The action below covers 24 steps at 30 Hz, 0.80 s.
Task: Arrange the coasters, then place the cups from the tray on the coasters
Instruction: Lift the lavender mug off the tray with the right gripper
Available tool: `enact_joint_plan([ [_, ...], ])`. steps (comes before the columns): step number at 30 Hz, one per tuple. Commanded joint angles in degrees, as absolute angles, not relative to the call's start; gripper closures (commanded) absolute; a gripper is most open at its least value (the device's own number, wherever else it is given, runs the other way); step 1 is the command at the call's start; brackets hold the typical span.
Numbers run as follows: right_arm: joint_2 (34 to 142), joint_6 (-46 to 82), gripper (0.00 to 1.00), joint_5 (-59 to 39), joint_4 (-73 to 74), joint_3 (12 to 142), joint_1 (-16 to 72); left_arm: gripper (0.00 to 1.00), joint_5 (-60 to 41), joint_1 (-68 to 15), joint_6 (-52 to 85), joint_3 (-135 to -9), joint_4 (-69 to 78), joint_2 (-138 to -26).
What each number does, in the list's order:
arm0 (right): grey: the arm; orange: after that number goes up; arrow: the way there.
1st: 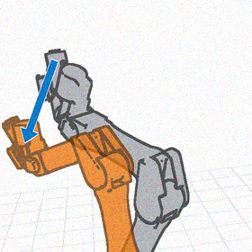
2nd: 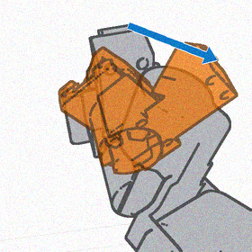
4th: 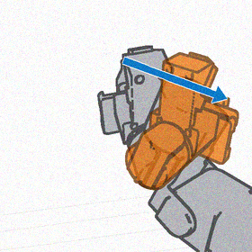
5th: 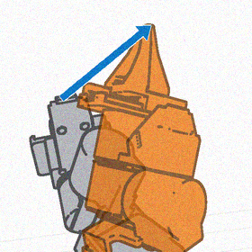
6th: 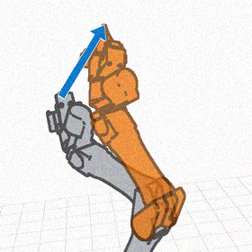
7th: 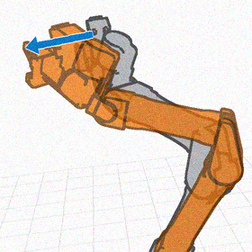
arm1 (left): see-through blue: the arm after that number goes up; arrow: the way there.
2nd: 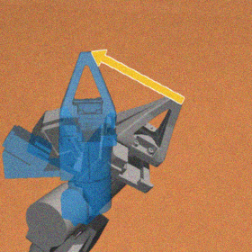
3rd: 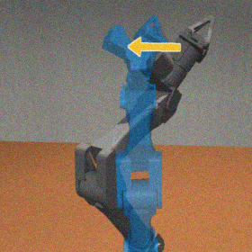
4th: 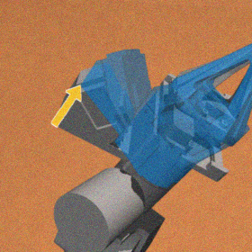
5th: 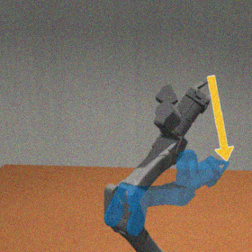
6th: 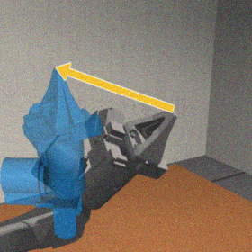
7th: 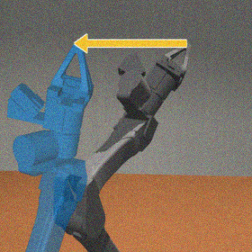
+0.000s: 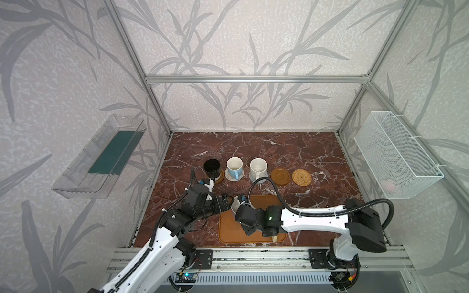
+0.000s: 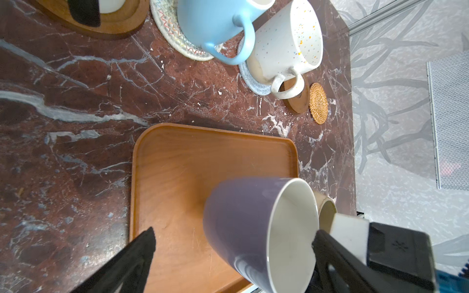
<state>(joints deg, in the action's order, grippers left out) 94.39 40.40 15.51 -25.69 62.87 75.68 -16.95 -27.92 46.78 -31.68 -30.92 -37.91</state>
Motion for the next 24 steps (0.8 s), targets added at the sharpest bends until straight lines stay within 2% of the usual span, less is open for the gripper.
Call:
enact_joint_plan([
  [1, 91.5, 39.7, 1.0, 18.5, -24.3, 63.4, 75.4, 0.01, -16.2, -27.5, 47.2, -34.2, -31.8, -36.8],
  [7, 90.0, 39.5, 1.0, 18.6, -24.4, 63.8, 75.4, 0.01, -15.5, -27.5, 47.9, -35.7, -31.2, -35.0],
  [14, 86.7, 38.3, 1.0, 20.7, -24.9, 63.9, 75.2, 0.01, -19.5, -27.6, 47.5, -37.4, -25.6, -34.4],
  [24, 79.3, 37.3, 1.0, 20.5, -26.4, 61.0, 71.7, 0.01, -22.8, -27.8, 47.8, -41.0, -20.4, -38.1],
])
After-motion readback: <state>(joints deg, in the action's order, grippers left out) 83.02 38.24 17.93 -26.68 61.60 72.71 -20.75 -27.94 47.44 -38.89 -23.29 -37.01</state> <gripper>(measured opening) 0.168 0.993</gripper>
